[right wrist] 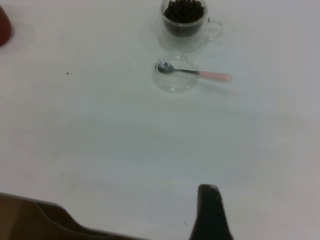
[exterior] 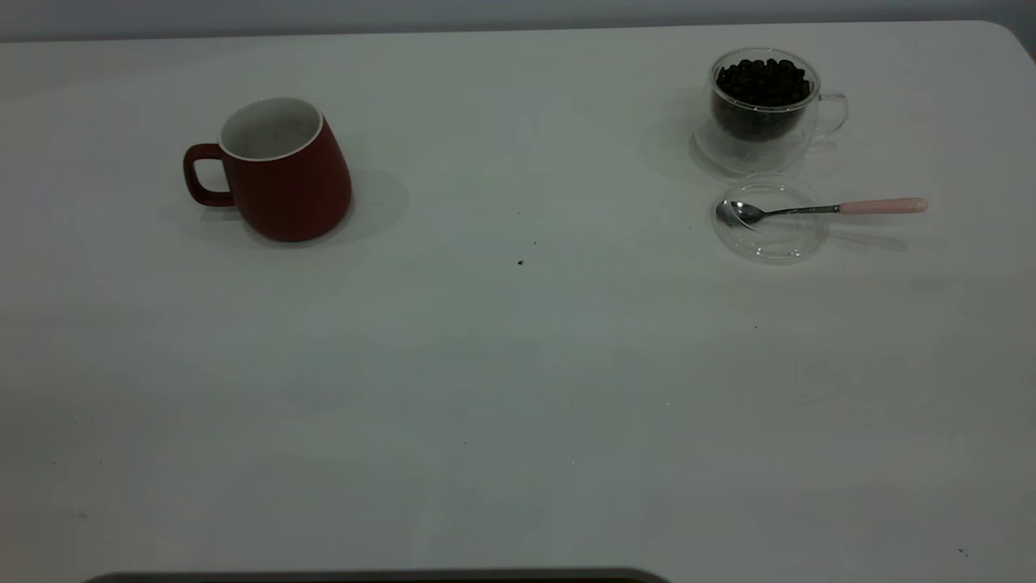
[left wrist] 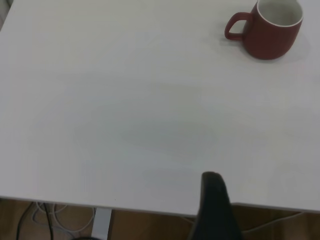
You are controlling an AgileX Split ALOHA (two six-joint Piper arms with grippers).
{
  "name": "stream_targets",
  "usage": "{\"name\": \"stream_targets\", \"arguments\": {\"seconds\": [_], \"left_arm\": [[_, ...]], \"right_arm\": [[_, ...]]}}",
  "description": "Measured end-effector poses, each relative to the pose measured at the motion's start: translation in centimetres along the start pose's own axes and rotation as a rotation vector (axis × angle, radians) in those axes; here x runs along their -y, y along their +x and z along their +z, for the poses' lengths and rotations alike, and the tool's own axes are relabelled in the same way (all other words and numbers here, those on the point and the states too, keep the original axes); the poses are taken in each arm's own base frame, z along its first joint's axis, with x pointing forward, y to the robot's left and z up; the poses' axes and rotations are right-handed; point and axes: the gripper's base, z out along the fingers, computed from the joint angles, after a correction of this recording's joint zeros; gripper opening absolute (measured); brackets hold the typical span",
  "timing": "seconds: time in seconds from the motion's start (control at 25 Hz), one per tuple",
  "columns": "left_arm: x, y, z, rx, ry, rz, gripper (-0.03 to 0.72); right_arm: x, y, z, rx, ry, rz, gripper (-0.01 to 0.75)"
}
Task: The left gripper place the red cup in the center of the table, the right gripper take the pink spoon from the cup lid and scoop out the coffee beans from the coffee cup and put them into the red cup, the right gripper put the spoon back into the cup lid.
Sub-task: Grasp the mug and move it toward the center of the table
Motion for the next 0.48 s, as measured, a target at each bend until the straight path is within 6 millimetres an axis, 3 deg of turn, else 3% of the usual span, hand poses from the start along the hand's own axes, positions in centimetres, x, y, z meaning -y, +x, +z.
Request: {"name": "stream_targets", "arguments": {"seconds": [0.32, 0.48], "left_arm": [[-0.1, -1.5, -0.3, 0.031, -0.016, 0.079, 0.586], [0.5, -4.1, 1.8, -0.125, 0.002, 0.102, 0.586]], "right_arm": [[0.0, 0.0, 0.0, 0.0, 0.0, 0.0, 0.586], [0.0, 0.0, 0.0, 0.0, 0.0, 0.0, 0.586]]}}
